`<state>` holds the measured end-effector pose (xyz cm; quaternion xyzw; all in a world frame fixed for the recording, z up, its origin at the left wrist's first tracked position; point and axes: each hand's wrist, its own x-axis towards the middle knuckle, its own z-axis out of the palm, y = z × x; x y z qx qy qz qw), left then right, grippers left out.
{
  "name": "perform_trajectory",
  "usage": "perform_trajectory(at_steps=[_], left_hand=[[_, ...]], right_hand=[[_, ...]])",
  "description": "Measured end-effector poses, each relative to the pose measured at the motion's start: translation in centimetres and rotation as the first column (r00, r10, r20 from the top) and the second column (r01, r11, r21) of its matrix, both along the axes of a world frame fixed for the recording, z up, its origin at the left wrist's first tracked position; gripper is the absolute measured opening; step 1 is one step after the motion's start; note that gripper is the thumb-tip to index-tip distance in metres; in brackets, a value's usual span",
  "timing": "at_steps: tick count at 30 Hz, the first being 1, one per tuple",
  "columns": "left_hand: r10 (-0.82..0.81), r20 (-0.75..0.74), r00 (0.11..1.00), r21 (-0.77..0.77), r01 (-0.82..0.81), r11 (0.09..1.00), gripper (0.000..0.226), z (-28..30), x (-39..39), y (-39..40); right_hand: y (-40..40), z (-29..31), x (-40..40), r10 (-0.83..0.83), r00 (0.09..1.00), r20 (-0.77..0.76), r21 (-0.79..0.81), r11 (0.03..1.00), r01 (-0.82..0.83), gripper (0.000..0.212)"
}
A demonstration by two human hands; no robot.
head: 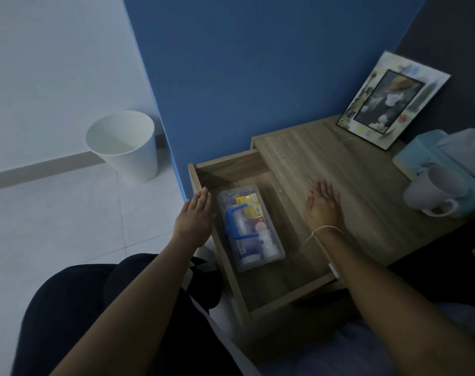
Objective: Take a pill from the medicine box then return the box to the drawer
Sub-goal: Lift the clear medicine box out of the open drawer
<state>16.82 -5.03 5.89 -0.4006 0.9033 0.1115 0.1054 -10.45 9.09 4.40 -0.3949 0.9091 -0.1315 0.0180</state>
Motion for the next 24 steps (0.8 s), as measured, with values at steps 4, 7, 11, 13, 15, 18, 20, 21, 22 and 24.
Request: perform_trajectory(at_steps=[4,7,11,13,15,18,20,21,22,24], left_hand=[[-0.023,-0.033,0.999,-0.071,0.021,0.997,0.063,0.3,-1.3,-0.3],[-0.077,-0.106,0.991,-0.061,0.071,0.996,0.063,0.4,-3.4,-1.0],[-0.082,-0.160,0.984,0.033,0.088,0.996,0.063,-0.5,-6.5,-2.0],[-0.060,-0.164,0.985,0.067,0.072,0.995,0.063,-1.4,-7.6,-2.5],[-0.044,-0.168,0.985,0.105,0.062,0.993,0.064,-2.4,-8.4,-2.9],[-0.021,-0.185,0.983,0.153,0.050,0.987,0.067,-3.8,-9.1,-3.4],[0.004,-0.197,0.980,0.170,0.030,0.985,0.069,-4.6,-9.4,-3.7],[0.016,-0.206,0.978,0.176,0.020,0.984,0.070,-4.9,-9.5,-3.9],[0.028,-0.217,0.976,0.186,0.013,0.982,0.071,-5.1,-9.7,-4.1],[0.052,-0.230,0.972,0.217,-0.001,0.976,0.073,-5.3,-10.0,-4.6]], right_hand=[[0.2,1.0,1.8,0.043,0.999,0.011,-0.131,0.991,-0.041,0.048],[0.5,1.3,5.8,0.129,0.989,0.067,-0.241,0.964,-0.110,0.050],[0.7,-0.2,10.7,0.202,0.956,0.212,-0.097,0.978,-0.185,0.077],[0.7,-1.2,12.1,0.162,0.955,0.248,0.012,0.985,-0.171,0.093],[0.8,-2.4,13.2,0.134,0.958,0.253,0.085,0.983,-0.160,0.103],[0.7,-3.6,14.5,0.095,0.951,0.294,0.117,0.984,-0.135,0.113],[0.6,-4.4,15.1,0.057,0.946,0.319,0.118,0.988,-0.099,0.119],[0.6,-4.7,15.3,0.045,0.950,0.308,0.126,0.988,-0.087,0.121],[0.6,-5.0,15.4,0.037,0.954,0.297,0.132,0.988,-0.079,0.122],[0.6,-5.3,15.6,0.027,0.956,0.293,0.134,0.989,-0.069,0.124]])
